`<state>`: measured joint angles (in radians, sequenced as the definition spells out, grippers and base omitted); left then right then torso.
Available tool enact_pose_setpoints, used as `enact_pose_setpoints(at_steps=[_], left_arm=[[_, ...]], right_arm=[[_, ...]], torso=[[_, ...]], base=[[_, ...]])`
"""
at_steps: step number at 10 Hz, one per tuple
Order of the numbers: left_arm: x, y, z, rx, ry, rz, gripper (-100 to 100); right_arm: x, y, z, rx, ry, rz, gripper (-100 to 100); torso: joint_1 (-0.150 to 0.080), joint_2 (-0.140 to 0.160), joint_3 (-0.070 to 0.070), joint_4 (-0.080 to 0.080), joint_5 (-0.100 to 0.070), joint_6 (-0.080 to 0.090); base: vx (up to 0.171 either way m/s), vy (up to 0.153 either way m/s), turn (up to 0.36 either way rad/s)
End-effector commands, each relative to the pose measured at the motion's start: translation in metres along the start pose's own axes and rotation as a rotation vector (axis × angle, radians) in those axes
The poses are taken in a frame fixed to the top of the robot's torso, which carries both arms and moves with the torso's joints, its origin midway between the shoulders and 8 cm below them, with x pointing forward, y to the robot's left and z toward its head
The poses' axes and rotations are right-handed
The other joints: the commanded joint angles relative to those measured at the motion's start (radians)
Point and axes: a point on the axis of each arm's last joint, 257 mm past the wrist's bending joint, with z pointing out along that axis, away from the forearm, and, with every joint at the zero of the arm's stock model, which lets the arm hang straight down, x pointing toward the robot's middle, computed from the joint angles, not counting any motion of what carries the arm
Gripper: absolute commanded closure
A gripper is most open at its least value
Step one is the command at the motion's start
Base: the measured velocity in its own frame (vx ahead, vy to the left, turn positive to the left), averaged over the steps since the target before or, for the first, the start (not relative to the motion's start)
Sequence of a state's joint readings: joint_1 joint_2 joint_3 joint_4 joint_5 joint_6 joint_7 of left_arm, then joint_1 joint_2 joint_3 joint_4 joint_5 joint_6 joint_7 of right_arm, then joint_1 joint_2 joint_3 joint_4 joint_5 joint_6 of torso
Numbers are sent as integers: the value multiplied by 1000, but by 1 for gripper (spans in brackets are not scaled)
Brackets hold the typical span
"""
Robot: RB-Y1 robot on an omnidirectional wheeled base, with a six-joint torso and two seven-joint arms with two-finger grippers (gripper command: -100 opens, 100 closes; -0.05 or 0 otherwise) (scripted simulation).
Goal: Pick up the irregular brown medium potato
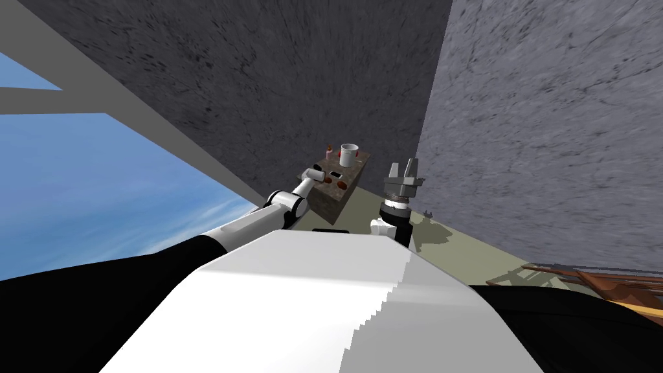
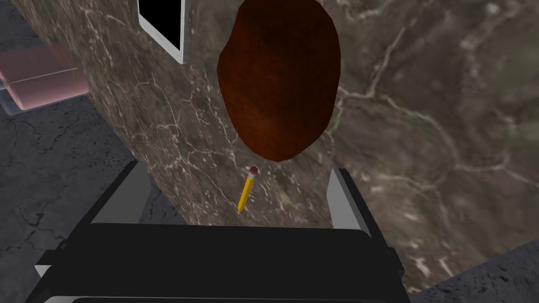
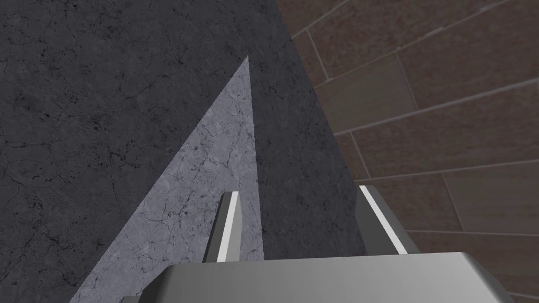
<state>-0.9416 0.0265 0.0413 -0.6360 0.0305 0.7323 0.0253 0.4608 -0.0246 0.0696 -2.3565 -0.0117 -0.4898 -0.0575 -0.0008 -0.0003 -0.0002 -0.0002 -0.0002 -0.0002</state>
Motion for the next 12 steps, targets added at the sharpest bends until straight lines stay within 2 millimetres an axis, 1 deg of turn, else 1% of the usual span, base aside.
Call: enact_pose_setpoints(at_steps=[1, 2, 3, 4, 5, 6, 7, 8, 11, 12], left_arm=[[19, 6, 1, -31, 22, 7, -100], [12, 3, 1, -20, 14, 5, -100], [14, 4, 1, -23, 15, 5, 0], [11, 15, 7, -22, 12, 3, -100], [10, 20, 9, -22, 11, 1, -100], [9, 15, 6, -23, 12, 2, -100], [9, 15, 6, -22, 12, 2, 100], [9, 18, 6, -28, 12, 1, 100], [9, 15, 6, -22, 12, 2, 100], [9, 15, 6, -22, 12, 2, 0]], right_arm=[[0, 0, 0, 0, 0, 0, 0], [0, 0, 0, 0, 0, 0, 0], [0, 0, 0, 0, 0, 0, 0], [0, 0, 0, 0, 0, 0, 0], [0, 0, 0, 0, 0, 0, 0], [0, 0, 0, 0, 0, 0, 0], [0, 0, 0, 0, 0, 0, 0], [0, 0, 0, 0, 0, 0, 0], [0, 0, 0, 0, 0, 0, 0], [0, 0, 0, 0, 0, 0, 0]], torso=[[0, 0, 0, 0, 0, 0], [0, 0, 0, 0, 0, 0], [0, 0, 0, 0, 0, 0], [1, 0, 0, 0, 0, 0], [0, -3, -1, -1, 0, 0], [0, -6, -3, -1, 0, 0], [0, -4, -2, -1, 0, 0], [0, -2, -1, 1, 0, 0], [1, 0, 0, 0, 0, 0], [1, 0, 0, 0, 0, 0]], base=[[7, -5, 33], [0, 0, 0], [0, 0, 0], [65, -9, -32], [112, -17, -26], [50, -8, 0], [0, 0, 0], [5, 0, -1], [0, 0, 0], [0, 0, 0]])
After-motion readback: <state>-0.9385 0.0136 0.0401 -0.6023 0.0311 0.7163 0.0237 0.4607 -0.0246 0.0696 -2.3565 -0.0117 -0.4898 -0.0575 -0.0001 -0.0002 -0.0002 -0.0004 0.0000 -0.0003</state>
